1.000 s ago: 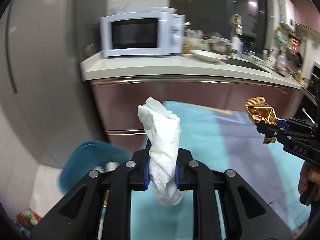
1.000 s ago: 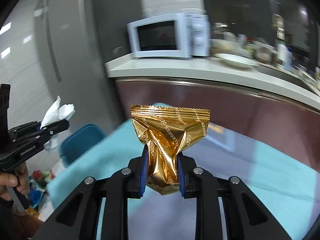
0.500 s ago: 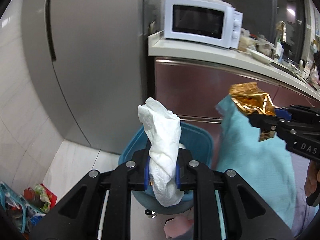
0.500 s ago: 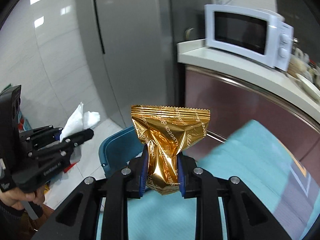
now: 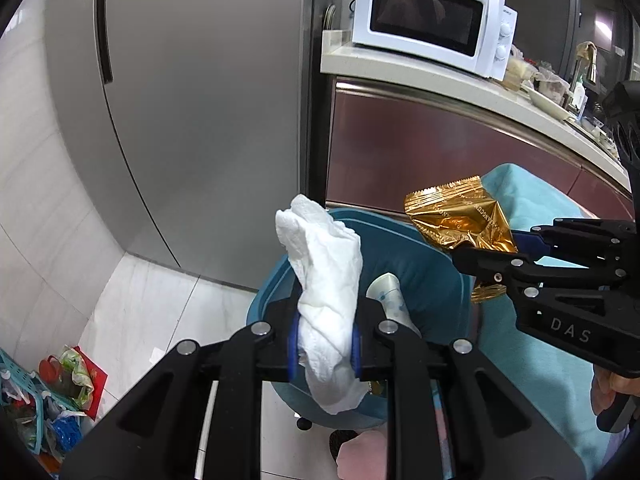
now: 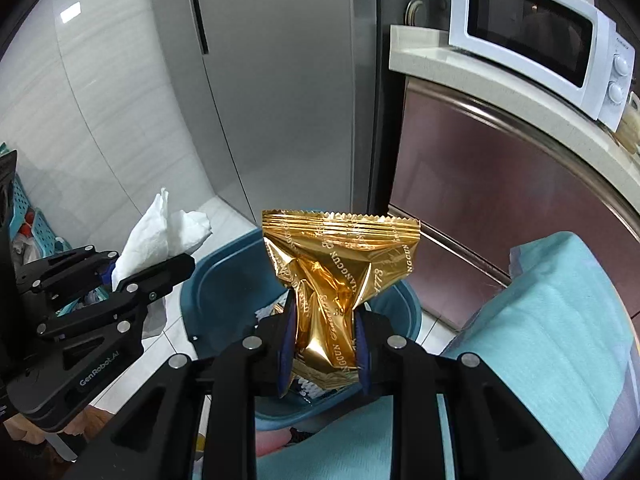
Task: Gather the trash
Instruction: 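Lower the tissue and gold wrapper into the teal bin and open both tools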
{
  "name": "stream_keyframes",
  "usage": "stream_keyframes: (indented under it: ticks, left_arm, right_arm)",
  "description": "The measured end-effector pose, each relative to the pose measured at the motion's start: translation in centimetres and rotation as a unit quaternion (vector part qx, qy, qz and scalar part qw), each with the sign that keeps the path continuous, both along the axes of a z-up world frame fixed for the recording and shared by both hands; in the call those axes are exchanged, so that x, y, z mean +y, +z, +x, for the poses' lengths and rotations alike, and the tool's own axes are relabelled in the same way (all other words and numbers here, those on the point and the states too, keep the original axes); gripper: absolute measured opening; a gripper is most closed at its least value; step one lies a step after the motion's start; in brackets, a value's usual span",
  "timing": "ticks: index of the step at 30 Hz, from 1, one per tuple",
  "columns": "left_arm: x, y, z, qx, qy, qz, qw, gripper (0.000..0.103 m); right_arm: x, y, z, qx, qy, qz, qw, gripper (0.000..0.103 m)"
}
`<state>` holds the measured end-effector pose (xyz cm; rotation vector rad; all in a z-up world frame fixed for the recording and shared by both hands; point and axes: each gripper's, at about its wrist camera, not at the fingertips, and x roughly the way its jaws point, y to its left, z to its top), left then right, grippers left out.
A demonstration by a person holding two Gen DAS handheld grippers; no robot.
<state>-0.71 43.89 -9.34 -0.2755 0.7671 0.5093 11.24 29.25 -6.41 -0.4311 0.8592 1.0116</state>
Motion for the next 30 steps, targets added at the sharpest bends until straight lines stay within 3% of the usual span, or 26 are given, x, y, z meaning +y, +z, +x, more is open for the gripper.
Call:
stream_keyframes:
  ticks: [30]
  left_arm:
    - [1.4,-4.8,4.0,0.045,-0.002,-0.027,0.9986,0.019]
  right_arm:
    - [3.4,-4.1,2.9,0.029,-0.005,-0.073,0.997,0.024]
